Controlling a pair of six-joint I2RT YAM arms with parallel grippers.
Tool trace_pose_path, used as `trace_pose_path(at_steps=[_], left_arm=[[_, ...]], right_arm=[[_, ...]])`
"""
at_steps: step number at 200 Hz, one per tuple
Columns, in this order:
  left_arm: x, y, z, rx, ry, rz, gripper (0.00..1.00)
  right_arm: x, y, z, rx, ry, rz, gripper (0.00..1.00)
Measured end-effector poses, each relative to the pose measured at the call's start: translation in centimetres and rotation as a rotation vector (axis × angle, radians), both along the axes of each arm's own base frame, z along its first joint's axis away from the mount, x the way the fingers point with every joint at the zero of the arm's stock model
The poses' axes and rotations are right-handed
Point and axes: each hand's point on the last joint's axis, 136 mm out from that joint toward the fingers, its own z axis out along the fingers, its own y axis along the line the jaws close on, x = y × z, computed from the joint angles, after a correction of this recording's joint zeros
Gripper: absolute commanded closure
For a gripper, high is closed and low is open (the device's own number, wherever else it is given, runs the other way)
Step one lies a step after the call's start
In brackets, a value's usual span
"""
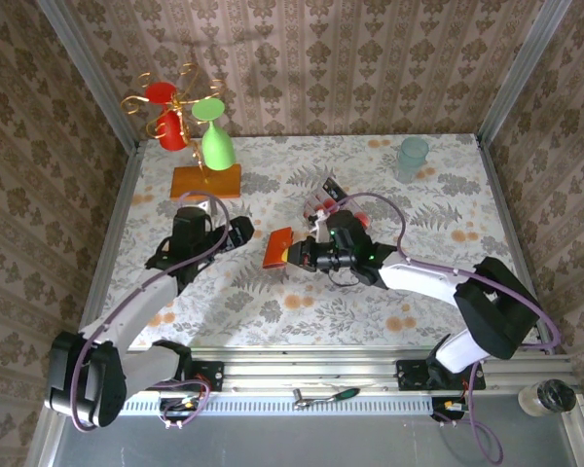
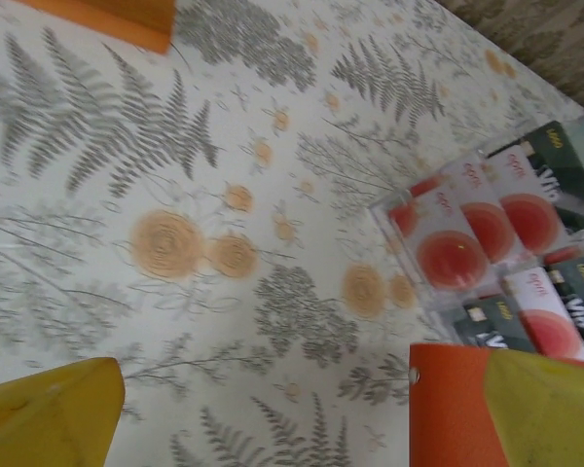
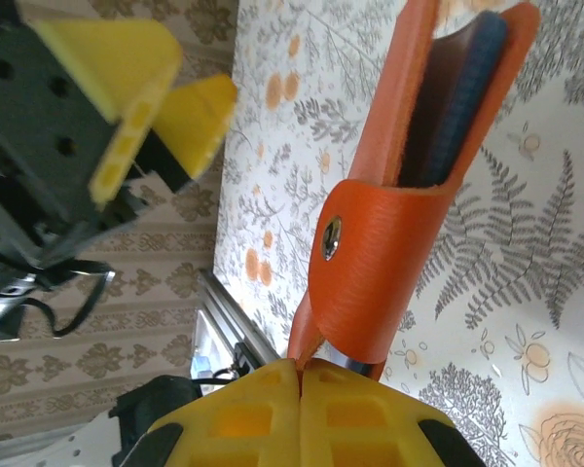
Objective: Put the credit cards into the card holder
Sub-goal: Pick up the card holder from the bottom-center of the table, then pass the card holder.
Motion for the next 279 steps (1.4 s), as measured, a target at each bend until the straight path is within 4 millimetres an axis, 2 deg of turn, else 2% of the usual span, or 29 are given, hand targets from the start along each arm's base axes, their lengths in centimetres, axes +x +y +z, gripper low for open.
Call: trace_pose_path(at_steps=[25, 57, 81, 125, 147, 181, 246, 279], left_arm=[[0.3, -1.7, 0.4, -0.105, 0.019, -0.017, 0.1], [0.8, -3.9, 0.8, -0.217, 0.038, -0.048, 0.13], [0.7, -5.5, 1.0, -0.271, 0.051, -0.074, 0.14], [0.5, -7.8, 3.1, -0.364, 0.014, -0.109, 0.2], [0.1, -8.8, 3.5, -0.401, 0.005, -0.127, 0.22], [-0.3, -9.5, 2.4, -0.43, 0.038, -0.126, 0.26], [0.1, -10.2, 3.5, -0.499, 0.012, -0.123, 0.51], [0.1, -9.8, 2.9, -0.492, 0.01, -0.103, 0.65]], right_arm=[[0.5, -0.9, 1.4, 0.033, -0.016, -0.001, 1.0], [0.0, -0.9, 2.9, 0.069, -0.032, 0.031, 1.0], [-0.4, -0.8, 3.2, 0.081, -0.032, 0.05, 1.0], [-0.4, -0.6, 3.6, 0.098, -0.042, 0.057, 1.0], [-0.3, -0.5, 4.0, 0.11, -0.05, 0.057, 1.0], [-0.1, -0.4, 4.6, 0.132, -0.06, 0.052, 1.0], [-0.1, -0.4, 4.7, 0.144, -0.067, 0.05, 1.0], [-0.3, -0.6, 3.9, 0.136, -0.056, 0.048, 1.0]])
